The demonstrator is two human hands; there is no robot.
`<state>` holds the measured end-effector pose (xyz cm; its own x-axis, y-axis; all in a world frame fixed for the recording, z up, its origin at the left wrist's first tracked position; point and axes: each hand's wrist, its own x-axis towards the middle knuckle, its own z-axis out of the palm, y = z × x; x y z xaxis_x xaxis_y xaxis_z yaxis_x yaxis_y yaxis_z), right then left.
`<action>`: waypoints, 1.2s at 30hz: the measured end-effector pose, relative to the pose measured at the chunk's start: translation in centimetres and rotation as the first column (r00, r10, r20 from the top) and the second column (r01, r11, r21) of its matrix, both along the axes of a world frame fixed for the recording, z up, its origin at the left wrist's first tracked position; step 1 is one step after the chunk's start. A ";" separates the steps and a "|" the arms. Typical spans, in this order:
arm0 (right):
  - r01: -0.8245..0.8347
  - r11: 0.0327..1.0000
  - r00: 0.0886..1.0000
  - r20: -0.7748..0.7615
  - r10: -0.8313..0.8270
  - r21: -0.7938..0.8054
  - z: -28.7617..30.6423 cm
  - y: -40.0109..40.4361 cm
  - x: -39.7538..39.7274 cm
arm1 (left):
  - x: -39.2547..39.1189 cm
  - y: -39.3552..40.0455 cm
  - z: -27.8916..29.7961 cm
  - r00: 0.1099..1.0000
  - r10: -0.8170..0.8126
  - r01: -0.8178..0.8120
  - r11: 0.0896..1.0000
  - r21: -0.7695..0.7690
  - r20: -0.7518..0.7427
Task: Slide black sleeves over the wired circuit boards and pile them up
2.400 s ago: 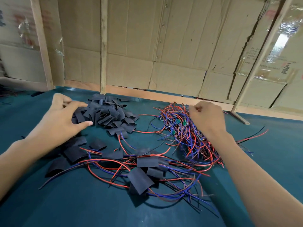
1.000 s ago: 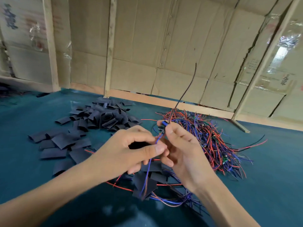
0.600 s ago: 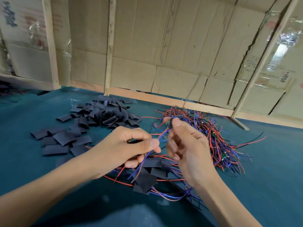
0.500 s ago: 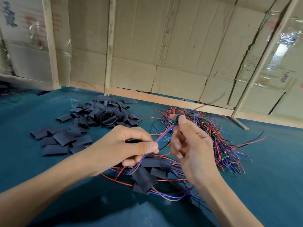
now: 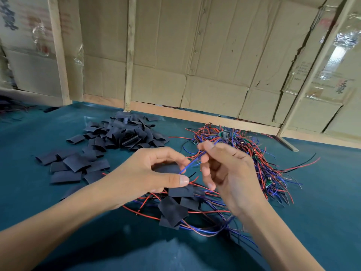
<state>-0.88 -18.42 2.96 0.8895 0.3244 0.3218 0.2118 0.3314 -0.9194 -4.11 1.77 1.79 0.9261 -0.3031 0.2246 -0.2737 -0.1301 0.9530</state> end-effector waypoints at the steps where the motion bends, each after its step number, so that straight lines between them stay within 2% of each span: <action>1: 0.009 0.999 1.000 -0.004 -0.008 0.044 0.1 -0.1 0.1 | 0.0 0.0 0.1 1.000 0.011 -0.011 1.000 0.010 0.015; 5: 0.042 0.985 0.999 -0.024 -0.039 0.166 0.3 -0.4 0.3 | 0.1 0.2 0.1 0.997 0.018 -0.019 1.000 0.018 0.081; 8: 0.041 0.975 0.999 -0.012 -0.039 0.219 0.4 -0.5 0.4 | 0.1 0.4 -0.2 0.975 0.076 -0.113 0.978 0.174 0.210; 13: 0.041 0.978 0.998 0.034 -0.049 0.203 0.2 -0.2 0.2 | -0.2 0.2 -0.4 0.932 0.129 -0.234 0.929 0.288 0.340; 16: 0.043 0.977 0.997 0.046 -0.054 0.210 0.1 -0.2 0.2 | -0.5 0.0 -0.7 0.902 0.085 -0.232 0.922 0.310 0.423; 21: 0.037 0.968 0.997 0.060 -0.053 0.250 0.2 -0.5 0.3 | 0.3 0.3 -1.6 0.853 -0.017 -0.166 0.939 0.301 0.522; 25: -0.014 0.973 0.990 0.138 -0.019 0.231 0.1 -0.7 0.4 | 1.4 0.3 -2.6 0.771 -0.008 -0.186 0.954 0.236 0.637; 30: -0.012 0.984 0.970 0.239 -0.031 0.179 0.0 -0.4 0.4 | 2.1 0.8 -3.4 0.783 -0.026 -0.152 0.961 0.232 0.621; 36: -0.031 0.989 0.957 0.291 -0.011 0.141 -0.5 -0.3 0.4 | 1.6 0.7 -3.3 0.781 0.014 -0.189 0.958 0.214 0.625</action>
